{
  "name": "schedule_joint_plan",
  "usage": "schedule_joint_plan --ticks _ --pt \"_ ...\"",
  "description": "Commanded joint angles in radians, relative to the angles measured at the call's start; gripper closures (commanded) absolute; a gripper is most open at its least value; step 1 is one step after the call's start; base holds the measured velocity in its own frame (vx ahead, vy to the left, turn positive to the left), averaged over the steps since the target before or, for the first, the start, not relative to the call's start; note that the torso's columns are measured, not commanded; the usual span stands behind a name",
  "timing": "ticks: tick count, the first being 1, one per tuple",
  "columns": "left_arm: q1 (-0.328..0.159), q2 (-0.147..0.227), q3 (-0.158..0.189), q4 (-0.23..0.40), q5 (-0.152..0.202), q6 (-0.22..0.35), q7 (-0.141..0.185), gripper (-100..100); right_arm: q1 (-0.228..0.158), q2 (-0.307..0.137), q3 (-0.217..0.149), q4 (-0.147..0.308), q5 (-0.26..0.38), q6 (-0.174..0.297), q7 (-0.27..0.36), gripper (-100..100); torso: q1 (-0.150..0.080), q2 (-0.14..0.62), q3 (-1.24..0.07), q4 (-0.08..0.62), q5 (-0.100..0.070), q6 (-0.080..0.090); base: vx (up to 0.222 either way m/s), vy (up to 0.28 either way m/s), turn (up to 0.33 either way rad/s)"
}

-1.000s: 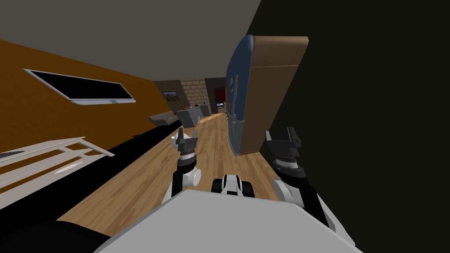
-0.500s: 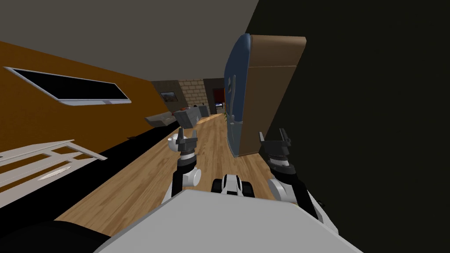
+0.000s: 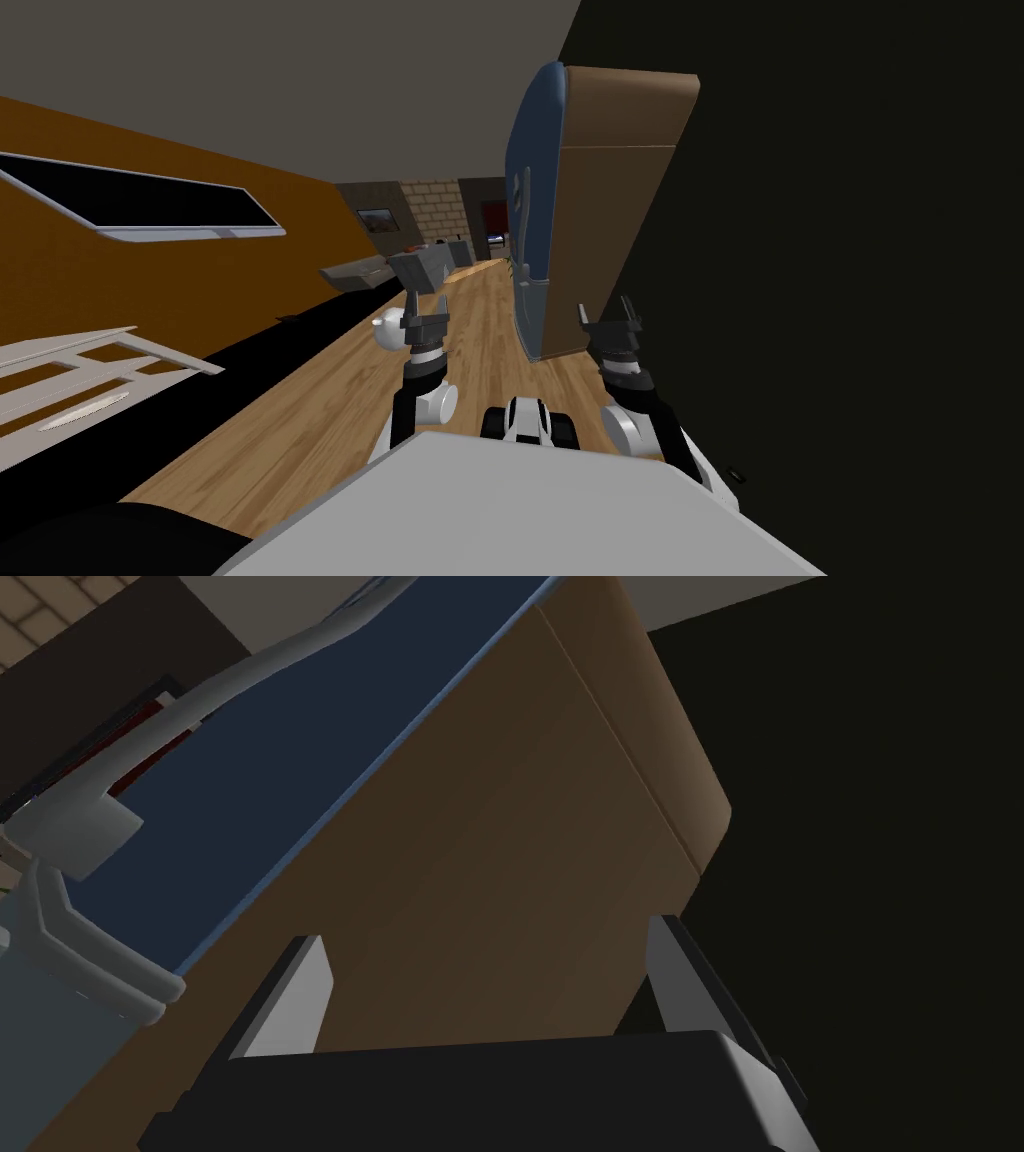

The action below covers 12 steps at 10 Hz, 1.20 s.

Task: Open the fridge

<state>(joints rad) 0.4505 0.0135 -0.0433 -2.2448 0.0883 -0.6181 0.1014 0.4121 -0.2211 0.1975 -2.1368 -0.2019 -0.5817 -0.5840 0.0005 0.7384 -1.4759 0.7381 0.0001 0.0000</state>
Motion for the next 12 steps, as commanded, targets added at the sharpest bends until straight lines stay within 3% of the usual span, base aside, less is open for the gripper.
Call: schedule_joint_plan --ticks 1,4,5,7,10,12 --pt "0.000 0.000 0.000 0.000 0.000 0.000 0.000 0 -0.018 -0.008 0.036 0.028 -0.034 0.008 -0.077 -100 0.000 -0.001 0.000 0.000 0.000 0.000 0.089 -0.028 -0.024" --pt "0.000 0.000 0.000 0.000 0.000 0.000 0.000 0 -0.035 -0.014 0.068 0.054 -0.065 0.013 -0.149 -100 -0.001 0.000 0.000 0.000 0.000 0.000 0.061 -0.020 -0.024" --pt "0.000 0.000 0.000 0.000 0.000 0.000 0.000 0 -0.052 -0.019 0.101 0.081 -0.097 0.018 -0.177 -100 -0.001 -0.001 0.000 0.000 0.000 0.000 0.099 -0.033 -0.065" --pt "0.000 0.000 0.000 0.000 0.000 0.000 0.000 0 -0.052 -0.019 0.101 0.081 -0.097 0.018 -0.214 -100 -0.001 -0.001 -0.001 0.000 0.000 0.000 0.066 -0.020 -0.006" --pt "0.000 0.000 0.000 0.000 0.000 0.000 0.000 0 -0.087 -0.027 0.166 0.138 -0.162 0.026 -0.311 -100 0.000 -0.001 0.000 0.000 0.000 0.000 0.086 -0.023 -0.047" --pt "0.000 0.000 0.000 0.000 0.000 0.000 0.000 0 -0.087 -0.027 0.166 0.138 -0.162 0.026 -0.349 -100 -0.001 -0.002 -0.001 0.000 0.000 0.000 0.072 -0.022 -0.004"
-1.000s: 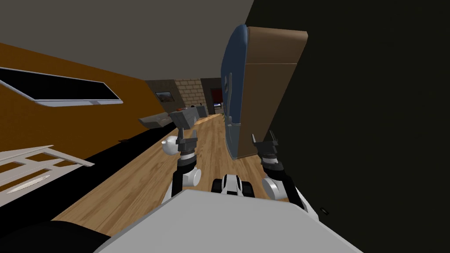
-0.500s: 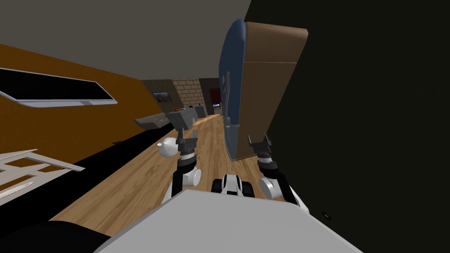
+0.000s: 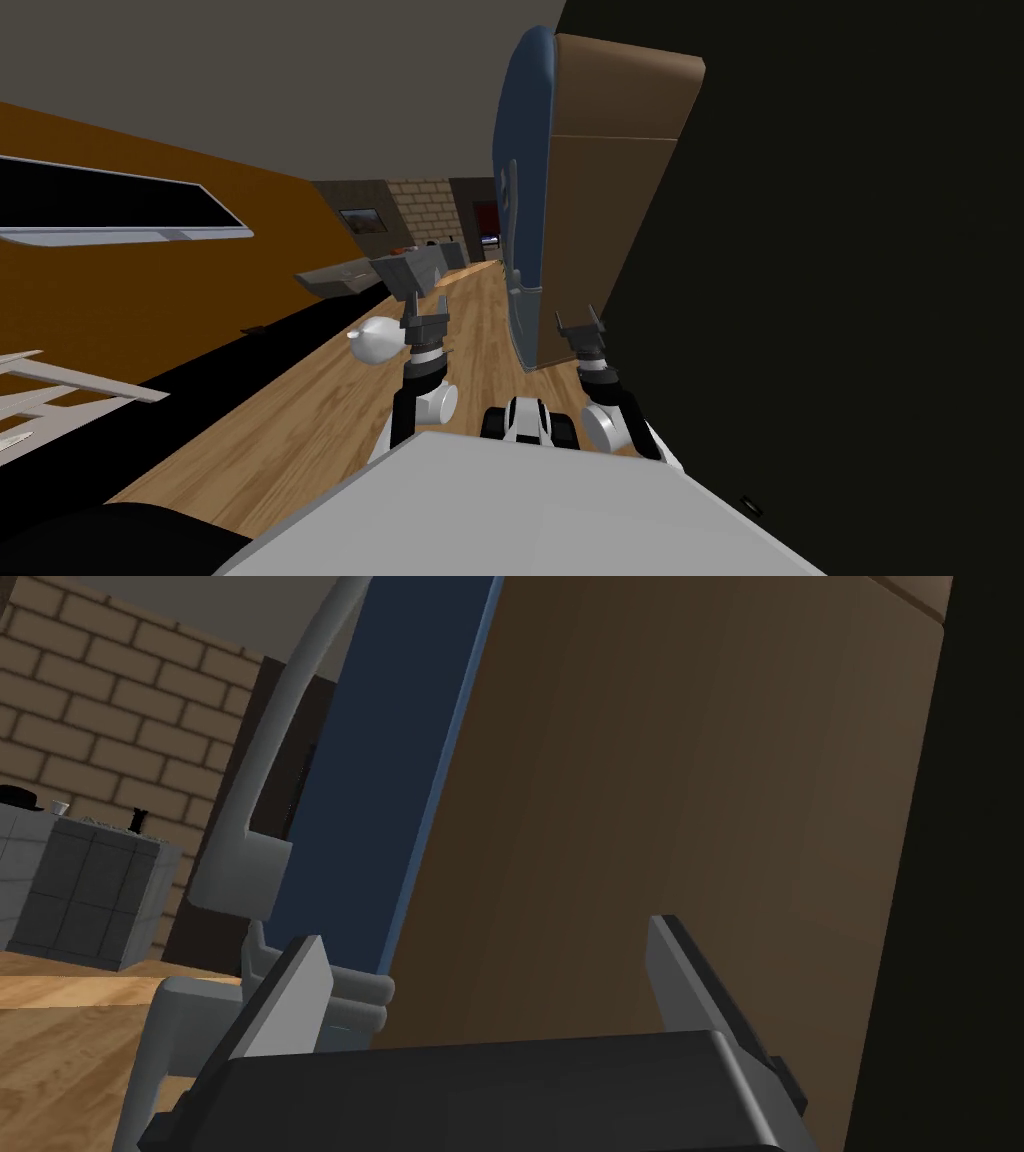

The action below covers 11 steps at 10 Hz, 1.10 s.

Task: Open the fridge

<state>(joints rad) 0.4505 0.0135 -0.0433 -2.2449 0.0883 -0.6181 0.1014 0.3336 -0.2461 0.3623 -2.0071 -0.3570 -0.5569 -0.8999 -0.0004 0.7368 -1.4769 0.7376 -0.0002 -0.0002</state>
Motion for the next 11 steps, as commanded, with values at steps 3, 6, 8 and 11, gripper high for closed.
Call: schedule_joint_plan --ticks 3,6,8,11 --pt "0.000 0.000 0.000 0.000 0.000 0.000 0.000 0 -0.026 -0.004 0.034 0.038 -0.039 0.005 -0.101 -100 0.001 0.002 0.001 0.001 0.000 0.000 0.057 -0.015 -0.024" --pt "0.000 0.000 0.000 0.000 0.000 0.000 0.000 0 -0.063 -0.007 0.098 0.100 -0.105 0.010 -0.195 -100 0.000 0.000 0.000 0.000 0.000 0.000 0.091 -0.021 -0.038" --pt "0.000 0.000 0.000 0.000 0.000 0.000 0.000 0 -0.063 -0.007 0.098 0.100 -0.105 0.010 -0.238 -100 0.000 0.001 0.000 0.000 0.000 0.000 0.061 -0.020 -0.008" --pt "0.000 0.000 0.000 0.000 0.000 0.000 0.000 0 -0.081 -0.008 0.130 0.133 -0.137 0.011 -0.307 -100 0.001 0.002 0.001 0.001 0.000 0.000 0.047 -0.010 -0.020"
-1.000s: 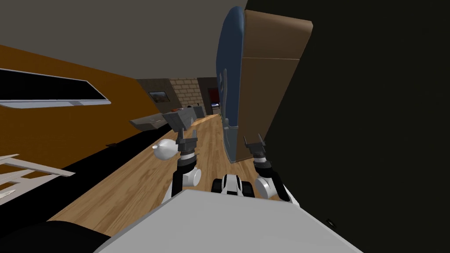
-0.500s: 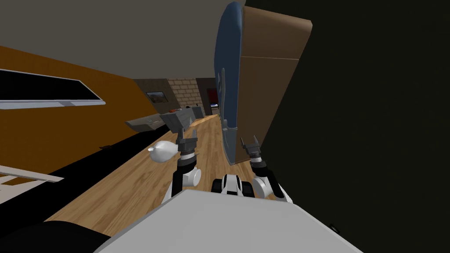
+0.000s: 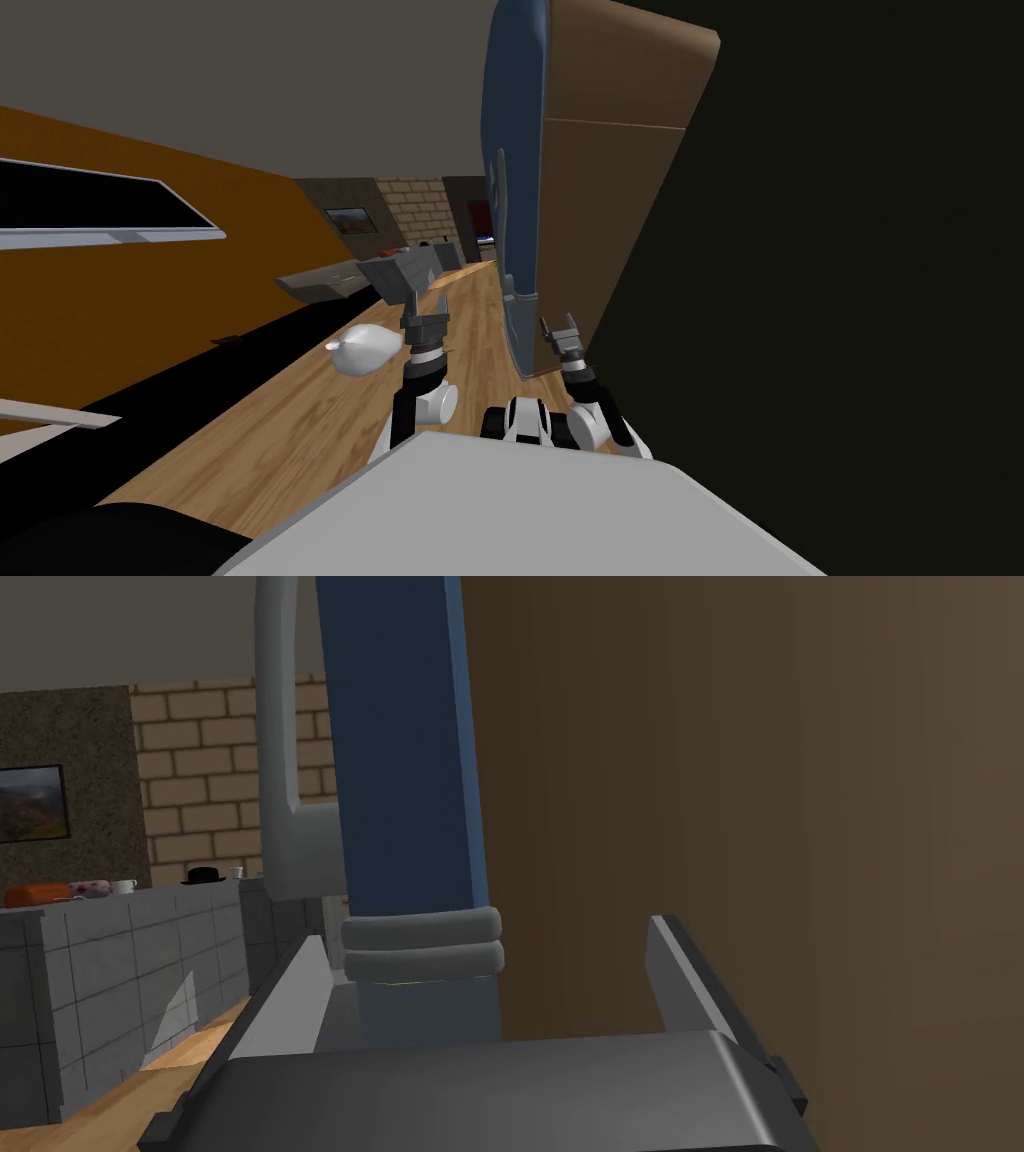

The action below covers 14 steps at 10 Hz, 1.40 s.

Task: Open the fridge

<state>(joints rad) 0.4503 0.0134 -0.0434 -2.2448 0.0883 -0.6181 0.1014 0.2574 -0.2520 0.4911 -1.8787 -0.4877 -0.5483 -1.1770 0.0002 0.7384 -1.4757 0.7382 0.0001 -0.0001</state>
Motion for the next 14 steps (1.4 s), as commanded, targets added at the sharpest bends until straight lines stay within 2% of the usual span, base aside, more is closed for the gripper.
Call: schedule_joint_plan --ticks 1,2,3,5,6,7,8,10,11,12,13,14 --pt "0.000 0.000 0.000 0.000 0.000 0.000 0.000 0 -0.023 -0.003 0.032 0.037 -0.039 0.003 -0.070 -100 0.000 0.000 0.000 0.000 0.000 0.000 0.064 -0.011 -0.033" --pt "0.000 0.000 0.000 0.000 0.000 0.000 0.000 0 -0.023 -0.003 0.032 0.037 -0.039 0.003 -0.097 -100 0.000 -0.002 -0.001 0.000 0.000 0.000 0.070 -0.010 -0.024" --pt "0.000 0.000 0.000 0.000 0.000 0.000 0.000 0 -0.042 -0.002 0.062 0.071 -0.070 0.003 -0.125 -100 0.000 -0.002 -0.001 -0.001 0.000 0.000 0.102 -0.020 -0.040" --pt "0.000 0.000 0.000 0.000 0.000 0.000 0.000 0 -0.042 -0.002 0.062 0.071 -0.070 0.003 -0.165 -100 0.000 -0.001 -0.001 0.000 0.000 0.000 0.062 -0.012 -0.003" --pt "0.000 0.000 0.000 0.000 0.000 0.000 0.000 0 -0.060 -0.002 0.090 0.105 -0.101 0.002 -0.205 -100 0.000 0.002 0.001 0.001 0.000 0.000 0.055 -0.007 -0.029" --pt "0.000 0.000 0.000 0.000 0.000 0.000 0.000 0 -0.060 -0.002 0.090 0.105 -0.101 0.002 -0.231 -100 0.000 0.001 0.001 0.000 0.000 0.000 0.056 -0.001 -0.018" --pt "0.000 0.000 0.000 0.000 0.000 0.000 0.000 0 -0.078 0.000 0.118 0.139 -0.132 0.000 -0.260 -100 0.000 0.000 0.000 0.000 0.000 0.000 0.067 -0.007 -0.027" --pt "0.000 0.000 0.000 0.000 0.000 0.000 0.000 0 -0.078 0.000 0.118 0.139 -0.132 0.000 -0.297 -100 -0.001 -0.001 -0.001 0.000 0.000 0.000 0.051 -0.008 -0.005" --pt "0.000 0.000 0.000 0.000 0.000 0.000 0.000 0 -0.096 0.002 0.145 0.174 -0.162 -0.003 -0.335 -100 0.000 0.001 0.000 0.000 0.000 0.000 0.058 -0.004 -0.027" --pt "0.000 0.000 0.000 0.000 0.000 0.000 0.000 0 -0.096 0.002 0.145 0.174 -0.162 -0.003 -0.358 -100 0.000 0.000 0.000 0.000 0.000 0.000 0.057 -0.005 -0.012" --pt "0.000 0.000 0.000 0.000 0.000 0.000 0.000 0 -0.114 0.006 0.171 0.207 -0.190 -0.005 -0.385 -100 0.000 0.000 0.000 0.000 0.000 0.000 0.062 -0.006 -0.017" --pt "0.000 0.000 0.000 0.000 0.000 0.000 0.000 0 -0.114 0.006 0.171 0.207 -0.190 -0.005 -0.414 -100 0.000 -0.001 -0.001 0.000 0.000 0.000 0.056 -0.004 -0.014"
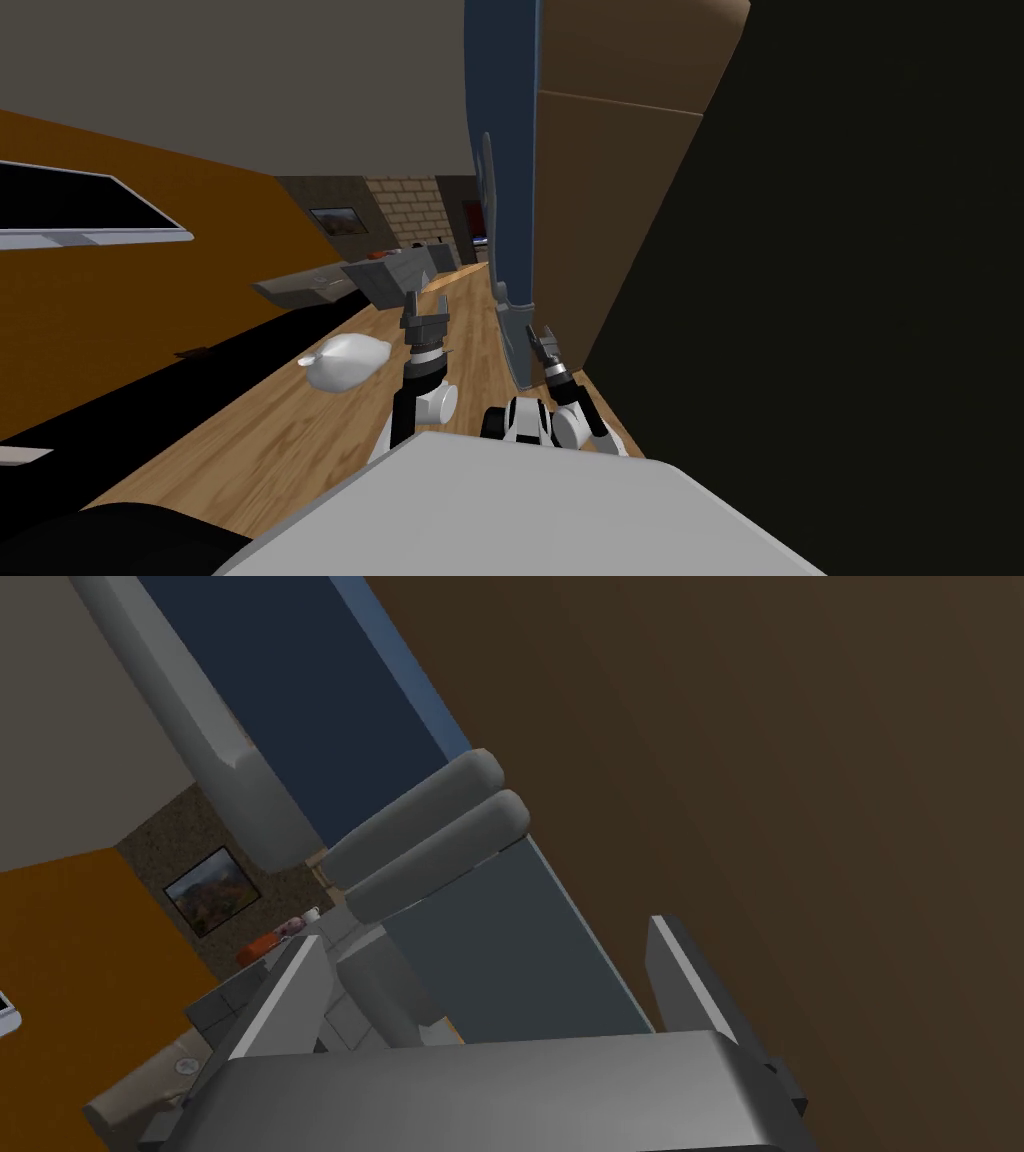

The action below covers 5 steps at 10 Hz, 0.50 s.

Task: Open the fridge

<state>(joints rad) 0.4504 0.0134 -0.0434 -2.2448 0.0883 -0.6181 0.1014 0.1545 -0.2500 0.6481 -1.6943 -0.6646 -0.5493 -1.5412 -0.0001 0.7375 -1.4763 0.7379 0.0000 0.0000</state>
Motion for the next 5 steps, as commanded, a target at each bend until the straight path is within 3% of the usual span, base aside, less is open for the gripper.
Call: schedule_joint_plan --ticks 1,2,5 --pt "0.000 0.000 0.000 0.000 0.000 0.000 0.000 0 -0.011 0.003 0.014 0.023 -0.014 -0.004 -0.059 -100 0.000 0.001 0.000 0.000 0.000 0.000 0.033 -0.006 0.001" --pt "0.000 0.000 0.000 0.000 0.000 0.000 0.000 0 -0.028 0.008 0.039 0.056 -0.042 -0.008 -0.099 -100 0.000 0.002 0.001 0.000 0.000 0.000 0.047 -0.011 -0.020" --pt "0.000 0.000 0.000 0.000 0.000 0.000 0.000 0 -0.045 0.014 0.063 0.088 -0.069 -0.011 -0.178 -100 0.000 -0.001 0.000 0.000 0.000 0.000 0.060 0.001 -0.011"
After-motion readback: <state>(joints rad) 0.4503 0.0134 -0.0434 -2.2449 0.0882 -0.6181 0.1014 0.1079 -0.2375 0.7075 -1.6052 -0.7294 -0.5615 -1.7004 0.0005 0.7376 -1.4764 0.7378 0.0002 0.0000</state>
